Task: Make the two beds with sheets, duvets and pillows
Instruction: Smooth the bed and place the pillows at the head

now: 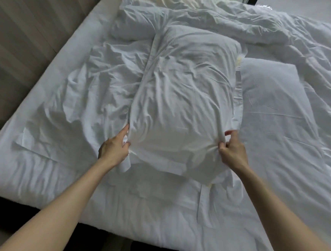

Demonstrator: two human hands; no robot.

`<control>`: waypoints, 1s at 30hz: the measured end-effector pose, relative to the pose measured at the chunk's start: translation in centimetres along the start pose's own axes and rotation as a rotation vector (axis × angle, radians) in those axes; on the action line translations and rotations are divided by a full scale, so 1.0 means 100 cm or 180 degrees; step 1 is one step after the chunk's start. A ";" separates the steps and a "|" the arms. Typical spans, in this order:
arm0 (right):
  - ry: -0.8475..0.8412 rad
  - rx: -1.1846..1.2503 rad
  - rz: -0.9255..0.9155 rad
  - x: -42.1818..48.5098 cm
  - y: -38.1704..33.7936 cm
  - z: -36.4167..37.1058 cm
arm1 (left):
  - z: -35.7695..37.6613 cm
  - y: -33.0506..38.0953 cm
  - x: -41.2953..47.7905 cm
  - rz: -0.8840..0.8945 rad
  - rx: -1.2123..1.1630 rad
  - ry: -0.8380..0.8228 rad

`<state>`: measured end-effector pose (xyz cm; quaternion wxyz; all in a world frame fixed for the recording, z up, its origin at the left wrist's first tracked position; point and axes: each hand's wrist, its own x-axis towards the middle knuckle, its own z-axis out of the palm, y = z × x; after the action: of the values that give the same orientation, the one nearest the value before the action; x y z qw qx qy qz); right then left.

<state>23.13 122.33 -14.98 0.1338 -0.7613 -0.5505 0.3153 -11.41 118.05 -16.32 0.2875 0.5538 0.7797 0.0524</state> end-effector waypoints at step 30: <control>-0.0380 0.0301 0.0188 -0.099 0.010 0.010 | 0.000 -0.036 -0.081 -0.0406 -0.0867 -0.0166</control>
<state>21.30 112.69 -12.95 0.1272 -0.7500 -0.5193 0.3895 -12.60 109.46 -14.56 0.3828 0.4602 0.7912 0.1249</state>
